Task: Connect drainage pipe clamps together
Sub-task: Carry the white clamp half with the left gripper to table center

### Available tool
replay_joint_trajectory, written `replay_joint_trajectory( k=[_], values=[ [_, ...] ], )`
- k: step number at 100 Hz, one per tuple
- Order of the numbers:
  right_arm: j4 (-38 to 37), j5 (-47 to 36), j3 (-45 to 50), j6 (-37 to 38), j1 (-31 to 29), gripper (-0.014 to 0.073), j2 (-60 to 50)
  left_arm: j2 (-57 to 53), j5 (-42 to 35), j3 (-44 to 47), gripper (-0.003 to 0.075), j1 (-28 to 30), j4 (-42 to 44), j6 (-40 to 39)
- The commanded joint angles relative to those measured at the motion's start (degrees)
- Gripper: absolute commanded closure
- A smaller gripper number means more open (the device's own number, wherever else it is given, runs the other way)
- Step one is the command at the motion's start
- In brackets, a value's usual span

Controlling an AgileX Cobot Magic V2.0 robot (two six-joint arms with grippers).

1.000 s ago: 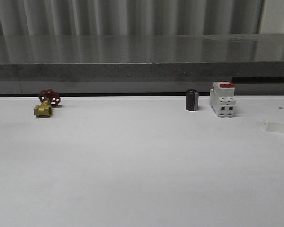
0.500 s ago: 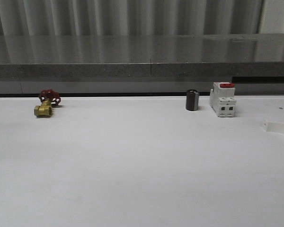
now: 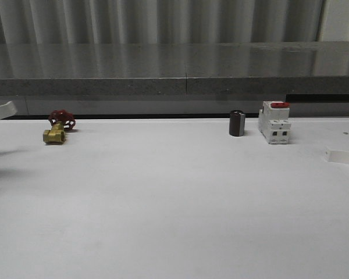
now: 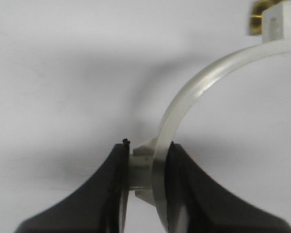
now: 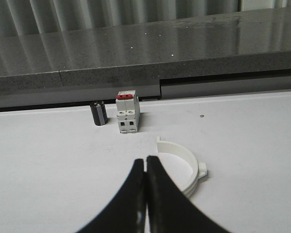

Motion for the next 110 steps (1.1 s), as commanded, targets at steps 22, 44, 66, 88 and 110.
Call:
replay_joint_trajectory(
  k=[22, 44, 66, 88, 110],
  values=[
    [0.1, -4.3, -0.9, -0.2, -0.4, 0.0712, -1.1, -4.5, -4.6, -1.4, 0.0703, -19.1, -0.8, -10.5],
    [0.1, -4.3, -0.9, -0.2, -0.4, 0.0712, -1.1, -1.8, -8.9, -1.5, 0.0703, -27.6, 0.2, -17.1],
    [0.1, -4.3, -0.9, -0.2, -0.4, 0.0712, -1.1, 2.1, -8.5, -3.3, 0.0703, -31.5, 2.9, -22.4],
    [0.1, -4.3, -0.9, -0.2, -0.4, 0.0712, -1.1, 6.1, -6.7, -7.9, 0.0703, -33.9, 7.1, -26.6],
    [0.1, -4.3, -0.9, -0.2, -0.4, 0.0712, -1.1, 9.0, -5.8, -9.6, 0.0703, -34.3, 7.5, -28.0]
  ],
)
